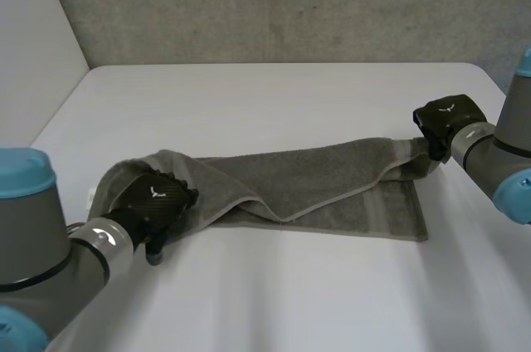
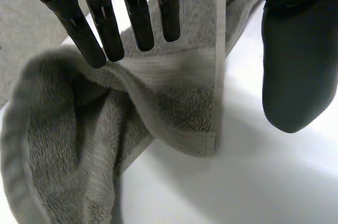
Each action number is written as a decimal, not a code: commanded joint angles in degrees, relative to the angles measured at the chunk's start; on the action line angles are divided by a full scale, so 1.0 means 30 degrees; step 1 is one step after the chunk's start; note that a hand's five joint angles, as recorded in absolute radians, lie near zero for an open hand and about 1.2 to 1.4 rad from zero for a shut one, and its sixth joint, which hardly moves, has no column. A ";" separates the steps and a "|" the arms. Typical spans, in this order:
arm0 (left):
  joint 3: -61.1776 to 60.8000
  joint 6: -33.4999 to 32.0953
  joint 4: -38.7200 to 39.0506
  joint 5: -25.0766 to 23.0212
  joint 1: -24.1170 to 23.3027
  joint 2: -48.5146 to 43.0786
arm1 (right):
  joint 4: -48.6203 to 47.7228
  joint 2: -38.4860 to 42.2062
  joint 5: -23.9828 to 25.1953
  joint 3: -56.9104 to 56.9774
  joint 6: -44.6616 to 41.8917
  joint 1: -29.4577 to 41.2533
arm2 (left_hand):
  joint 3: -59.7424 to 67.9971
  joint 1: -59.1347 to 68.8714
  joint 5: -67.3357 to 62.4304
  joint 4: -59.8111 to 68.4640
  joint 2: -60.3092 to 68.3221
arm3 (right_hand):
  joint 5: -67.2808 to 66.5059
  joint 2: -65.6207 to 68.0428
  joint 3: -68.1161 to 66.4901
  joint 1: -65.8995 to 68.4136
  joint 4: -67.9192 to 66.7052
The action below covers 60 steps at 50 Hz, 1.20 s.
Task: Fold the towel.
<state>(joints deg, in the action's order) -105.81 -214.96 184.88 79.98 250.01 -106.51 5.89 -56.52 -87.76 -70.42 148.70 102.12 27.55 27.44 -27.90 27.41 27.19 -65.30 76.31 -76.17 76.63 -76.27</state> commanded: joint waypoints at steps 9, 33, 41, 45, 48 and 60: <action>0.3274 0.0021 0.1129 0.1991 0.0247 -0.4134 | -0.0440 0.0091 0.0046 -0.0315 -0.0053 -0.0027 | -0.0902 -0.0865 0.4349 -0.0853 -0.0779 | -0.1568 0.1229 -0.1277 0.1124 -0.1243; 0.5093 0.0050 0.1158 0.2109 0.0217 -0.5778 | -0.0676 0.0237 0.0046 -0.0462 -0.0463 -0.0027 | 0.5357 0.5394 -0.1909 0.5406 0.5479 | -0.1568 0.1229 -0.1277 0.1124 -0.1243; 0.5122 0.0197 0.1158 0.2109 0.0189 -0.4842 | -0.0676 0.0237 0.0046 -0.0462 -0.0463 -0.0027 | 1.5234 1.5271 -1.1786 1.5283 1.5356 | -0.1568 0.1229 -0.1277 0.1124 -0.1243; 0.5122 0.0110 0.1158 0.2109 0.0159 -0.4868 | -0.0676 0.0237 0.0046 -0.0462 -0.0463 0.0002 | 1.5082 1.5119 -1.1634 1.5131 1.5204 | -0.1568 0.1229 -0.1277 0.1124 -0.1243; 0.5064 0.0109 0.1158 0.2138 0.0159 -0.5102 | -0.0676 0.0237 0.0046 -0.0462 -0.0463 0.0002 | 1.3463 1.3499 -1.0015 1.3512 1.3585 | -0.1568 0.1229 -0.1277 0.1124 -0.1243; 0.4361 0.0256 0.0572 0.2548 0.0159 -0.4781 | -0.0676 0.0237 0.0075 -0.0462 -0.0463 -0.0027 | -0.1014 -0.0977 0.4461 -0.0965 -0.0892 | -0.1568 0.1229 -0.1277 0.1124 -0.1243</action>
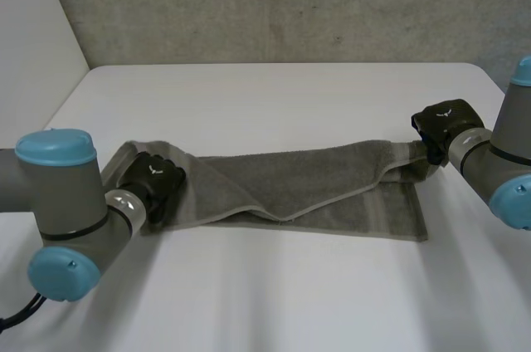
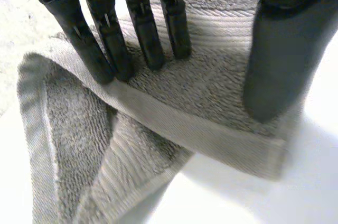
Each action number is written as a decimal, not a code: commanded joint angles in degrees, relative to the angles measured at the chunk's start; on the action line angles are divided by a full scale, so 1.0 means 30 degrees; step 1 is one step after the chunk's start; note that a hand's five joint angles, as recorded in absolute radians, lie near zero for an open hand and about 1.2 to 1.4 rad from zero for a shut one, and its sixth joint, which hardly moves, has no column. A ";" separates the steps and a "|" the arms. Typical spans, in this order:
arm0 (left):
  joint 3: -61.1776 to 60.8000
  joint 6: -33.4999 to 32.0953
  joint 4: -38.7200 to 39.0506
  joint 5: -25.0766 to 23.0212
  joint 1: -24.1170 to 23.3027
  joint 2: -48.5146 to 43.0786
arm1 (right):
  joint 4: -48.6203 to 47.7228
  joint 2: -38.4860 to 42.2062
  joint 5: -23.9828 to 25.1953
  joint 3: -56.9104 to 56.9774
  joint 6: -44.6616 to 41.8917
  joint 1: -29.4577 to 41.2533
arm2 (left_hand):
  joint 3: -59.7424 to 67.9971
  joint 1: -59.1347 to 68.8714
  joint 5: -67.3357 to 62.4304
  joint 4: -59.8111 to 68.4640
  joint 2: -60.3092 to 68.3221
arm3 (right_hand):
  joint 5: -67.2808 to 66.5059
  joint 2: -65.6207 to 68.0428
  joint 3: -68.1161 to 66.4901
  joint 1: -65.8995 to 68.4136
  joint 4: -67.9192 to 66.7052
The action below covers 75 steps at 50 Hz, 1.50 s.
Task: Fold the towel.
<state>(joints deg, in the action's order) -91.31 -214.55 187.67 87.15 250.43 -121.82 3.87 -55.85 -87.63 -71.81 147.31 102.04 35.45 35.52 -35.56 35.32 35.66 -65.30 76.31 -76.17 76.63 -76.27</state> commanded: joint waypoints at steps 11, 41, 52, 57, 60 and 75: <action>-0.0413 0.0063 -0.0418 0.0013 0.0019 0.0030 | 0.0000 0.0071 0.0029 -0.0117 -0.0030 0.0059 | -0.3422 -0.3445 0.6790 -0.3377 -0.3492 | -0.1568 0.1229 -0.1277 0.1124 -0.1243; 0.1022 0.0121 -0.0301 0.0159 0.0048 -0.1054 | -0.0176 0.0100 0.0000 -0.0205 -0.0498 0.0030 | 0.5662 0.5639 -0.2293 0.5706 0.5592 | -0.1568 0.1229 -0.1277 0.1124 -0.1243; 0.1051 0.0180 -0.0301 0.0218 0.0048 -0.0849 | -0.0235 0.0100 0.0000 -0.0292 -0.0586 0.0030 | 0.6837 0.6814 -0.3469 0.6881 0.6767 | -0.1568 0.1229 -0.1277 0.1124 -0.1243; 0.1022 0.0180 -0.0331 0.0247 0.0078 -0.0761 | -0.0293 0.0100 0.0000 -0.0263 -0.0586 0.0030 | 0.9418 0.9396 -0.6050 0.9463 0.9348 | -0.1568 0.1229 -0.1277 0.1124 -0.1243; 0.0964 0.0180 -0.0331 0.0247 0.0078 -0.0615 | -0.0293 0.0100 0.0000 -0.0263 -0.0586 0.0001 | 1.3710 1.3687 -1.0342 1.3754 1.3640 | -0.1568 0.1229 -0.1277 0.1124 -0.1243; 0.0377 0.2957 -0.0506 0.0014 0.0282 0.5093 | 0.2041 -0.4290 0.0058 0.0058 -0.1198 -0.0058 | 1.4850 1.4827 -1.1481 1.4894 1.4780 | -0.1568 0.1229 -0.1277 0.1124 -0.1243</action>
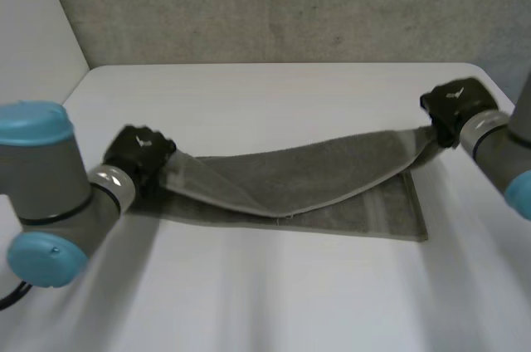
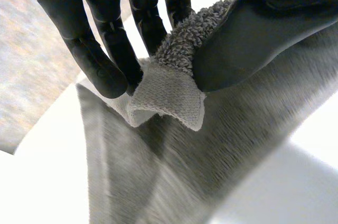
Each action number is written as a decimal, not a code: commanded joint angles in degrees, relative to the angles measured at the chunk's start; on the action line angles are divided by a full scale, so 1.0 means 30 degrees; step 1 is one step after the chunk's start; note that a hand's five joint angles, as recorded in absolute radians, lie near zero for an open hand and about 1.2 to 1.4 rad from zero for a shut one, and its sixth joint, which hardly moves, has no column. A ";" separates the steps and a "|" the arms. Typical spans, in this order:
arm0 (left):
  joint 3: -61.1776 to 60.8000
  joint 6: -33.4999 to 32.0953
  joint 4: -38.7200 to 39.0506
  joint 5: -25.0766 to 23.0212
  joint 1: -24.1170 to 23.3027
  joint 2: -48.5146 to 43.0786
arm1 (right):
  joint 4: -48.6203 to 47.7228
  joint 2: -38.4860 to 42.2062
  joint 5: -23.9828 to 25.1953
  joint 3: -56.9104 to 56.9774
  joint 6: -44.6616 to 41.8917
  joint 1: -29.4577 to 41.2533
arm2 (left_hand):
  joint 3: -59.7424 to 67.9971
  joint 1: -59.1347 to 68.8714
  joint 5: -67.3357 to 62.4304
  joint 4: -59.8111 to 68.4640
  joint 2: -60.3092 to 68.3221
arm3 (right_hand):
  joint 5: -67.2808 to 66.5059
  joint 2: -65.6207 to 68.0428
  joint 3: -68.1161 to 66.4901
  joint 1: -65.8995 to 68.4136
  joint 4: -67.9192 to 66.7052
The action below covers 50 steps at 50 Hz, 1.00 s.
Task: Fold the towel.
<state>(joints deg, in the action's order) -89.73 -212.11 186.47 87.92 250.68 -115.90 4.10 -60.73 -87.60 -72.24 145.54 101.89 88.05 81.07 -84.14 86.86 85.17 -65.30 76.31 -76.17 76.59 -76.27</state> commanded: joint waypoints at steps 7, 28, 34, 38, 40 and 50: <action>0.1458 0.2589 -0.4283 -0.0246 0.0699 0.2546 | 0.6830 -0.2844 0.0665 0.0757 -0.3127 0.0256 | -0.2683 -0.0356 0.4715 -0.2288 -0.1723 | -0.1568 0.1229 -0.1277 0.1138 -0.1245; 2.6755 0.4862 -0.6739 0.0839 -0.0236 -0.6365 | -0.1371 0.3928 -0.0419 1.5116 -0.2261 0.2688 | -0.2683 -0.0356 0.4715 -0.2288 -0.1723 | -0.1568 0.1229 -0.1277 0.1138 -0.1245; 2.8594 1.2271 -0.3916 0.0663 -0.0005 -0.5783 | -0.8216 -0.0431 -0.0362 1.0410 0.0002 0.2718 | -0.2683 -0.0356 0.4715 -0.2288 -0.1723 | -0.1568 0.1229 -0.1277 0.1138 -0.1245; 2.7802 1.2433 -0.4471 0.0428 0.0289 -0.5751 | -0.8370 -0.0939 -0.0244 0.8727 0.0004 0.2717 | -0.2683 -0.0356 0.4715 -0.2288 -0.1723 | -0.1568 0.1229 -0.1277 0.1138 -0.1245; 2.6229 1.1588 -0.5345 0.0195 0.0435 -0.5897 | -0.7468 -0.0590 -0.0156 0.7764 -0.0025 0.2717 | -0.2683 -0.0356 0.4715 -0.2288 -0.1723 | -0.1568 0.1229 -0.1277 0.1138 -0.1245; 1.8206 0.8454 -0.5966 -0.0098 0.0641 -0.5635 | -0.1551 0.1402 -0.0039 0.6387 -0.1224 0.2718 | -0.2683 -0.0356 0.4715 -0.2288 -0.1723 | -0.1568 0.1229 -0.1277 0.1138 -0.1245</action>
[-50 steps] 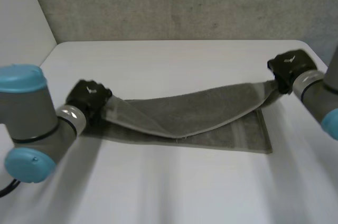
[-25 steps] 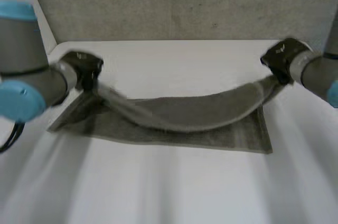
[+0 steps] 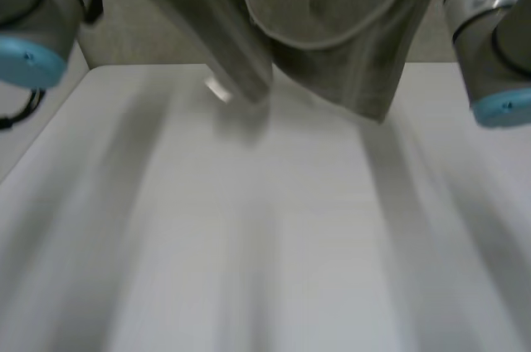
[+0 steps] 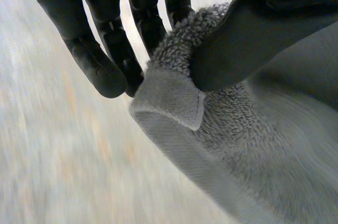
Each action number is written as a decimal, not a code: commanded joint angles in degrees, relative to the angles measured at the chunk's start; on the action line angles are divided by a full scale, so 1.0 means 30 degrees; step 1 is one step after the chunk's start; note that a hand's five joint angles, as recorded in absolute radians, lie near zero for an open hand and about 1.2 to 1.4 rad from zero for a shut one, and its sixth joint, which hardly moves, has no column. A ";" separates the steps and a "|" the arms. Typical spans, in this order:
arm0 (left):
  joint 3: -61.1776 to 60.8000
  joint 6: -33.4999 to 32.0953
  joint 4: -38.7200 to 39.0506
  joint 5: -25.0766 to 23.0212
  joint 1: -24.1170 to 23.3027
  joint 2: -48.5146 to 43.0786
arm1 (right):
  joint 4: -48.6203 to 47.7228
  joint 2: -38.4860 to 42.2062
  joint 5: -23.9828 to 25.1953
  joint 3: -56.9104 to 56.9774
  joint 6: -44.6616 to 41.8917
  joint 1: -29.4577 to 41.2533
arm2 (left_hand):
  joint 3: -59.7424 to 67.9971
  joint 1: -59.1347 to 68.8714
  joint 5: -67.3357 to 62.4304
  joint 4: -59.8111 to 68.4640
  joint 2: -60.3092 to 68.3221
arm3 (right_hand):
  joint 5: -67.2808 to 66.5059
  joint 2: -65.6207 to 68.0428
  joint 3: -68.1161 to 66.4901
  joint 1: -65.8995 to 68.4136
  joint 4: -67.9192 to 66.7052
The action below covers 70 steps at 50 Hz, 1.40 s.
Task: Fold the towel.
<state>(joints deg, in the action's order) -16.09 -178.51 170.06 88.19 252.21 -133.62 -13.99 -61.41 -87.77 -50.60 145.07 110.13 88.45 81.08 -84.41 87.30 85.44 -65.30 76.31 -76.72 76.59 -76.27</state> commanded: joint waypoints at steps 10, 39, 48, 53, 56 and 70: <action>-1.2332 -0.4920 0.0589 -0.0365 0.0276 0.2381 | 0.5747 0.0285 -0.0042 -0.3496 -0.1278 -0.0439 | -0.2816 -0.0361 0.4805 -0.2433 -0.1812 | -0.1568 0.1229 -0.1092 0.1138 -0.1245; -0.7615 -0.5506 -0.8200 -0.0043 0.0745 0.3758 | 1.6851 -0.0389 -0.0012 0.1777 -0.2186 -0.1581 | -0.2816 -0.0361 0.4805 -0.2433 -0.1812 | -0.1568 0.1229 -0.1092 0.1138 -0.1245; -0.1855 -0.7938 -1.0222 0.0777 0.0657 -0.1861 | 1.6384 0.3414 -0.0305 0.4199 -0.3798 -0.1172 | -0.2816 -0.0361 0.4805 -0.2433 -0.1812 | -0.1568 0.1229 -0.1092 0.1138 -0.1245; 0.2199 -0.7615 -0.8288 0.0836 0.0452 -0.2600 | 1.4302 0.4474 -0.0745 0.7637 -0.3241 -0.1025 | -0.2816 -0.0361 0.4805 -0.2433 -0.1812 | -0.1568 0.1229 -0.1092 0.1138 -0.1245; 0.4124 -0.5782 -0.5663 0.0895 -0.0044 -0.2308 | 1.0544 0.4329 -0.1211 0.8573 -0.1989 -0.0908 | -0.2816 -0.0361 0.4805 -0.2433 -0.1812 | -0.1568 0.1229 -0.1092 0.1138 -0.1245; 0.3116 0.1266 -0.2863 -0.0507 0.1243 -0.0810 | 0.2222 -0.1389 -0.0895 0.0695 0.0832 -0.1171 | -0.2816 -0.0361 0.4805 -0.2433 -0.1812 | -0.1568 0.1229 -0.1092 0.1138 -0.1245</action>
<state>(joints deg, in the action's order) -0.99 -173.63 163.43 89.81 255.34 -134.77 -9.71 -64.55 -93.15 -42.05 147.77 106.81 88.69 81.08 -84.41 87.30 85.44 -65.30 76.31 -76.76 76.59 -76.27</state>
